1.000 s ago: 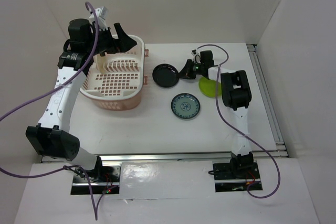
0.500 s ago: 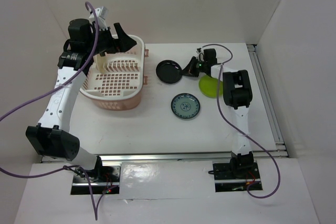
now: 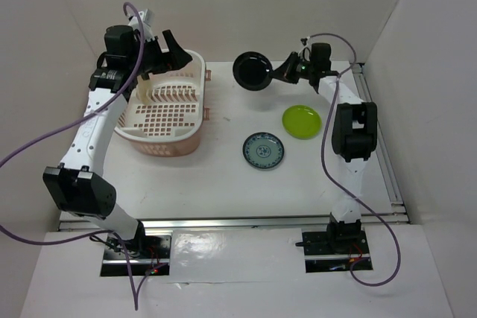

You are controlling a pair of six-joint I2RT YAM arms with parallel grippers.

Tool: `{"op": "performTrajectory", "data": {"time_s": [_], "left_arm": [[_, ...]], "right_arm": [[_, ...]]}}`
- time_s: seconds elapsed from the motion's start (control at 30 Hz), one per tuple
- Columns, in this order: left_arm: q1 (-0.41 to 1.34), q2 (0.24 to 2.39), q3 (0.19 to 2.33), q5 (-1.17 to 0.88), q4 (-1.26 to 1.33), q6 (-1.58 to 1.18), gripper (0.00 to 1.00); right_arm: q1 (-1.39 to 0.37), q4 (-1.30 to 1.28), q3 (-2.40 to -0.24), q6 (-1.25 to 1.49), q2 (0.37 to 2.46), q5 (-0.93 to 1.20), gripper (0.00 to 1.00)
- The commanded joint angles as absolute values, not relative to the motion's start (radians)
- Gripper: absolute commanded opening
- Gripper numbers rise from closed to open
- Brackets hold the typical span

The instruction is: Load the plates into the dish rack

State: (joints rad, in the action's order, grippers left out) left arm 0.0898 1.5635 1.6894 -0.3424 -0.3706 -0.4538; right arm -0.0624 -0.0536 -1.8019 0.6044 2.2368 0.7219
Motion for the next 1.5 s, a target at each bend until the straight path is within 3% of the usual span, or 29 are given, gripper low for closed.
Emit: {"op": "performTrajectory", "data": {"time_s": [0.0,0.2,0.63,0.83,0.93,1.17,1.23,1.27,1.4,1.43,1.47], "left_arm": [[0.121,1.594,1.755,-0.304,-0.345,-0.477,1.00],[0.178,1.663,1.804,-0.273,-0.354,-0.466,1.00],[0.189,1.703,1.781,-0.426,-0.298,-0.509,0.99],[0.189,1.723,1.752,-0.465,-0.265,-0.509,0.84],[0.198,1.723,1.752,-0.465,-0.265,-0.509,0.83],[0.207,1.723,1.732,-0.465,-0.265,-0.500,0.59],[0.207,1.723,1.732,-0.465,-0.256,-0.500,0.43],[0.207,1.723,1.732,-0.465,-0.256,-0.500,0.30],[0.207,1.723,1.742,-0.465,-0.256,-0.500,0.00],[0.207,1.723,1.743,-0.465,-0.256,-0.500,0.00],[0.207,1.723,1.743,-0.456,-0.256,-0.500,0.00]], "right_arm": [[-0.061,0.079,-1.806,0.615,2.076,0.892,0.00],[-0.129,0.144,-1.784,0.631,2.019,0.969,0.00],[-0.193,0.123,-1.784,0.620,1.979,0.988,0.00],[-0.193,0.210,-1.763,0.698,1.970,1.037,0.00],[-0.204,0.235,-1.763,0.716,1.970,1.048,0.00],[-0.235,0.235,-1.772,0.716,1.979,1.048,0.00],[-0.245,0.235,-1.772,0.716,1.979,1.039,0.00],[-0.245,0.235,-1.772,0.716,1.979,1.039,0.00],[-0.245,0.235,-1.753,0.716,1.979,1.039,0.00],[-0.245,0.235,-1.744,0.716,1.979,1.039,0.10],[-0.245,0.235,-1.744,0.716,1.979,1.029,0.33]]}}
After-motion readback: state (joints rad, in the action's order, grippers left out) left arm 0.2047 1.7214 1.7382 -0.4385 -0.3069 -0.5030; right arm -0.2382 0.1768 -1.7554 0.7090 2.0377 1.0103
